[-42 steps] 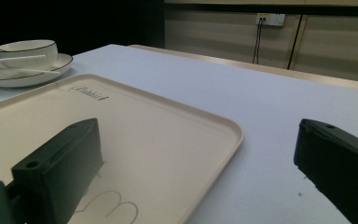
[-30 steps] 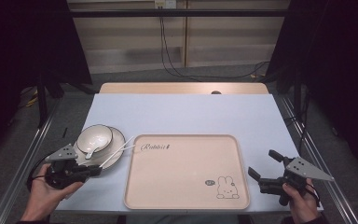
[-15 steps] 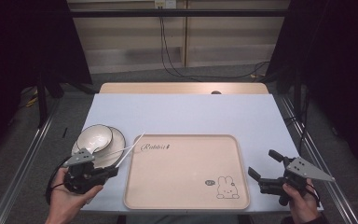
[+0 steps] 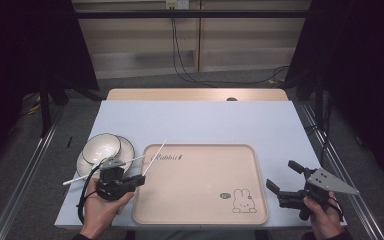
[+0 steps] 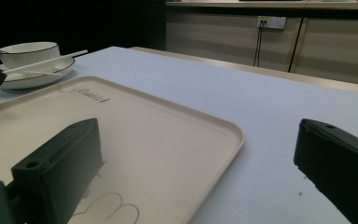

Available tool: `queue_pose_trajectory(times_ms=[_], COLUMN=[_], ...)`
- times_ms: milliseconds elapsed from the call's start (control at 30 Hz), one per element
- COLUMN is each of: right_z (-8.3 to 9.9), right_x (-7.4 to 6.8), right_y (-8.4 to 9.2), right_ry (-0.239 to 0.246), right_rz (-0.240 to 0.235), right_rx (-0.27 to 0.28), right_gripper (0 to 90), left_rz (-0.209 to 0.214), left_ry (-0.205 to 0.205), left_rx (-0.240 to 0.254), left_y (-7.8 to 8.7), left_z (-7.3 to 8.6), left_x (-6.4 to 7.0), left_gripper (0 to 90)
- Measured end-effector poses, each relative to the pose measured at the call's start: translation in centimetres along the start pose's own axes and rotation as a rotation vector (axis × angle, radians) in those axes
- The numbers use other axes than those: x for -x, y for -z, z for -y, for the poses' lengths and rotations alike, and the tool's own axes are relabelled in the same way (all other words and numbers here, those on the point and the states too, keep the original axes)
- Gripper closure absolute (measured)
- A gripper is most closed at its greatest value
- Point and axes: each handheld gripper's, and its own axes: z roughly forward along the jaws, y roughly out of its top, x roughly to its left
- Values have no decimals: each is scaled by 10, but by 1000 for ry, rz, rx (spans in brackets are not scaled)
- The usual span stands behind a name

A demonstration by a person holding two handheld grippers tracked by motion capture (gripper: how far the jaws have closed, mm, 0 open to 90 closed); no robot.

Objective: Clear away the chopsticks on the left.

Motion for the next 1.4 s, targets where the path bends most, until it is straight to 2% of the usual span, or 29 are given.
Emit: queue_pose_trajectory(times_ms=[167,200,300,400,433,500,533,600,633,800,867,1000,1067,1100,1267,1333,1400], right_z=[0,0,0,1,1,0,0,0,1,1,1,1,1,1,1,1,1], right_x=[0,0,0,0,0,0,0,-1,-1,-1,-1,-1,-1,-2,-2,-1,-1], right_y=[0,0,0,0,0,0,0,0,0,0,0,-1,0,-1,-1,-1,-1], right_ry=[-1,1,6,11,11,12,11,7,10,16,14,10,18,9,9,18,16], right_rz=[0,-1,-3,-8,-10,-10,-11,-13,-11,-15,-13,-15,-25,-22,-22,-27,-28], right_rx=[1,-2,-3,-9,-9,-8,-9,-6,-6,-10,-11,-13,-14,-13,-14,-16,-15], right_gripper=[5,6,5,5,5,5,5,5,5,5,5,5,5,5,5,5,5], left_rz=[-50,-50,-100,-106,-102,-115,-108,-126,-136,-144,-145,-160,-154,-152,-160,-157,-143], left_ry=[57,74,128,147,151,147,149,138,150,143,138,168,157,178,177,167,174], left_rx=[-24,-22,-7,-31,-47,-48,-51,-56,-41,-100,-109,-91,-103,-94,-95,-98,-99], left_y=[-12,-13,-18,-26,-29,-31,-32,-34,-36,-44,-47,-46,-45,-46,-47,-47,-47], left_z=[-2,-2,-2,3,3,2,1,1,2,5,5,7,7,7,7,6,6], left_x=[4,5,7,9,10,12,11,11,12,15,15,15,14,14,14,13,13], left_gripper=[846,847,847,847,847,847,847,847,847,847,846,846,845,844,841,838,822])
